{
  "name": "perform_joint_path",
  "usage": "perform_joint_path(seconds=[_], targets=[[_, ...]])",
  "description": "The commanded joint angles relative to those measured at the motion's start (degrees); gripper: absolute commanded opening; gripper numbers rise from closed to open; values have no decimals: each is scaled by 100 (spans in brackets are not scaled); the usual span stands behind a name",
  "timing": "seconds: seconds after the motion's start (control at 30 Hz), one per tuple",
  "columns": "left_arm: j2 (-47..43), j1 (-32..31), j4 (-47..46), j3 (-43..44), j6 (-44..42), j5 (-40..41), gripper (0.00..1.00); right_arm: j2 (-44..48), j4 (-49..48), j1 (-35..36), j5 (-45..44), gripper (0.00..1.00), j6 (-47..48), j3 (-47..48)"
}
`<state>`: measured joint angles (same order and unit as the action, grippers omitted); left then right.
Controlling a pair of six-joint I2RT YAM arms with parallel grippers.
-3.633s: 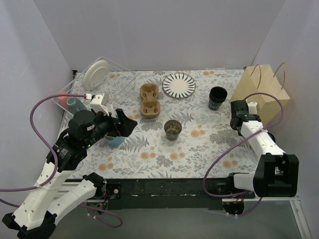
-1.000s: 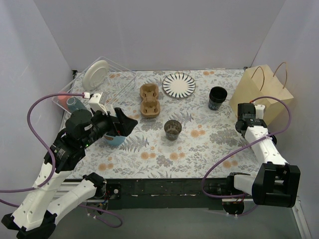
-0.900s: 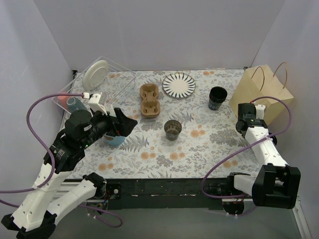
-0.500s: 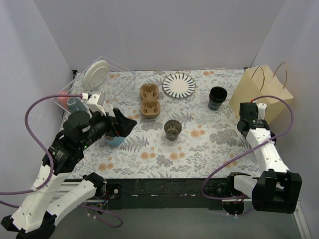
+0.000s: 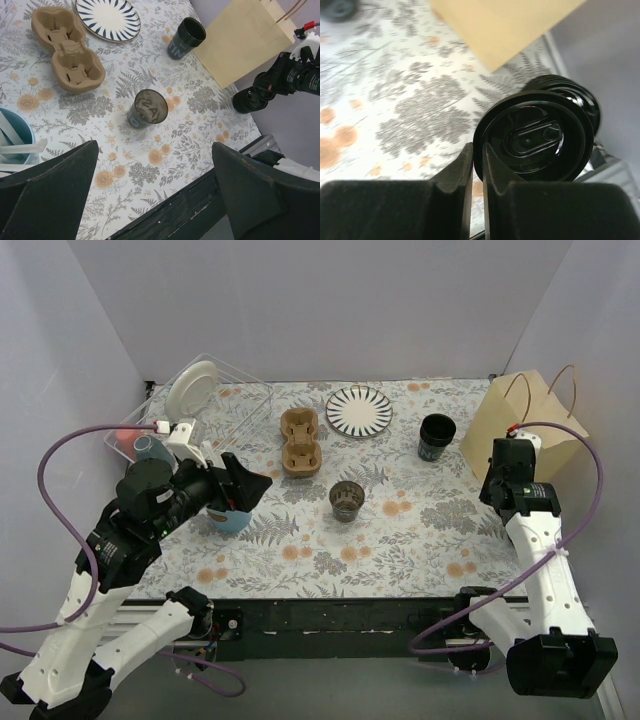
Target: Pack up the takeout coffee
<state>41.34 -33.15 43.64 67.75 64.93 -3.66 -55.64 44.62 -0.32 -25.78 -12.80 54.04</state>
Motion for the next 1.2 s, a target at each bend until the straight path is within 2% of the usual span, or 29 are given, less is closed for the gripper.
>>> perform_joint_path(seconds=[0.0,0.13,0.17,0.27,0.37,0.4,0.43,0.47,0.5,0.53,0.6,0.67,0.73,0.77,0.83,0.87,0.97,1.0,1.1,1.17], targets=[[259,-25,408,572,-120,-30,96,439,372,400,1381,14,-381,344],[708,-25,865,959,-112,-257,92,747,92,910,2540,14,-601,458],[769,-25,866,986,-77,-345,91,843,-40,1119,3265,14,-732,467],[779,-25,612,925,125,-644,89,932,-786,1506,4419,13,-1161,423],[858,-17,331,819,327,-758,87,932,-2120,1911,5272,13,-1680,205],[971,-25,234,776,371,-829,86,932,-2559,2008,5494,13,-2143,108],[1033,-25,33,758,433,-1055,85,914,-3564,2105,5696,13,-2374,-24],[1112,-25,-91,723,468,-1162,84,871,-4027,2289,6037,14,-2638,-208],[1182,-25,-205,723,503,-1276,83,827,-4397,2404,6145,13,-2962,-279],[1322,-25,-433,679,590,-1399,82,783,-5192,2500,6242,13,-3096,-341],[1429,-25,-662,652,626,-1593,79,642,-5812,2668,6602,14,-3298,-464],[1464,-25,-1110,530,539,-1821,78,546,-6831,2703,7014,14,-3790,-587],[1351,-25,-1566,311,276,-1884,78,484,-7430,2704,7218,14,-4394,-780],[1289,-25,-1699,222,-143,-1840,78,405,-8042,2704,7436,14,-4624,-842],[1201,-25,-1928,47,-462,-1586,78,326,-8529,2704,7648,14,-4959,-965],[1131,-34,-1973,-24,-576,-1524,78,299,-9080,2704,7797,14,-5282,-1018],[1130,-25,-2192,-51,-324,-1558,78,290,-10005,2704,7842,15,-5907,-1299],[1148,-25,-2289,-86,-36,-1689,78,264,-10782,2704,7860,15,-6110,-1361],[1166,-25,-2772,-331,553,-2217,75,19,-11797,2712,7957,15,-6768,-1396],[1113,-25,-3246,-542,687,-2472,73,-227,-12125,2704,8070,14,-7103,-1326]])
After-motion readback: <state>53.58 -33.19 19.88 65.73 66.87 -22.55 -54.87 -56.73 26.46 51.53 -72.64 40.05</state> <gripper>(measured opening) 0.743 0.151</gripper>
